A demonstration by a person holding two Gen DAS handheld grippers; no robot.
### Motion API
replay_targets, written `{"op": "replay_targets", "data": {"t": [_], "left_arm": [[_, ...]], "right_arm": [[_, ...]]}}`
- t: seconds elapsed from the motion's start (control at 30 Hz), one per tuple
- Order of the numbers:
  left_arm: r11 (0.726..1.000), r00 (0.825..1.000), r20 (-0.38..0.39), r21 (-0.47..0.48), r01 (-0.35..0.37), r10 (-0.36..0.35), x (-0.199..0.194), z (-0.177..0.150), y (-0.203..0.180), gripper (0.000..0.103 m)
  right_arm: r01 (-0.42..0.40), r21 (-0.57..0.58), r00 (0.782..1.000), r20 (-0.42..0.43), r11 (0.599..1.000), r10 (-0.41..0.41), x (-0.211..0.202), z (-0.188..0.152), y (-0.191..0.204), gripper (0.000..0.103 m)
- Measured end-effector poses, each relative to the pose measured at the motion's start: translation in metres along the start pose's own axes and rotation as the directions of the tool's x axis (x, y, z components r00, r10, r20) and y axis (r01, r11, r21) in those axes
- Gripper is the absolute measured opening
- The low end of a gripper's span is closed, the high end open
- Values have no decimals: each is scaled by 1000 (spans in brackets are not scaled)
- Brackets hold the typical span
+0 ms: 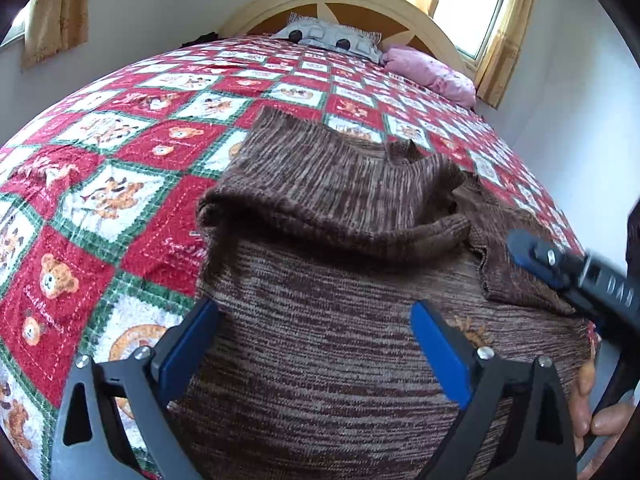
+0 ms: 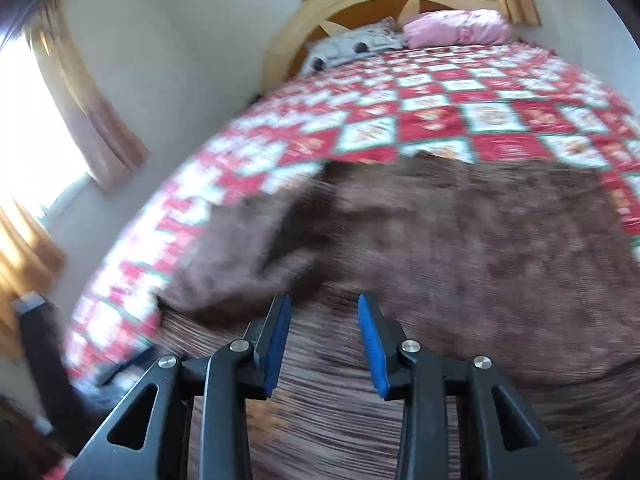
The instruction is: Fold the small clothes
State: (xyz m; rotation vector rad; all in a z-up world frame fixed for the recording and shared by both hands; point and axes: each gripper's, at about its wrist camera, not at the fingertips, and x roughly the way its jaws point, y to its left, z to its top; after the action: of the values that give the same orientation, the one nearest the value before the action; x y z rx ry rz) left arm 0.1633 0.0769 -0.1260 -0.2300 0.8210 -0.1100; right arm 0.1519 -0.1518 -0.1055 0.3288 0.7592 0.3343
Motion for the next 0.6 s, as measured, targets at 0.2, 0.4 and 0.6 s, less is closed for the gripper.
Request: {"op": "replay_targets", "data": {"t": [0.2, 0.4, 0.6], "left_arm": [[1000, 1000, 5, -7, 9, -9, 1, 0, 2, 99], [997, 998, 21, -50, 53, -52, -1, 2, 16, 99], [997, 998, 21, -51, 56, -55, -2, 3, 15, 100]], "right_arm": [[92, -109, 988, -114, 990, -104, 63, 15, 29, 37], [168, -120, 975, -126, 979, -182, 77, 11, 36, 36], [153, -177, 977, -118, 972, -175, 61, 19, 40, 14]]}}
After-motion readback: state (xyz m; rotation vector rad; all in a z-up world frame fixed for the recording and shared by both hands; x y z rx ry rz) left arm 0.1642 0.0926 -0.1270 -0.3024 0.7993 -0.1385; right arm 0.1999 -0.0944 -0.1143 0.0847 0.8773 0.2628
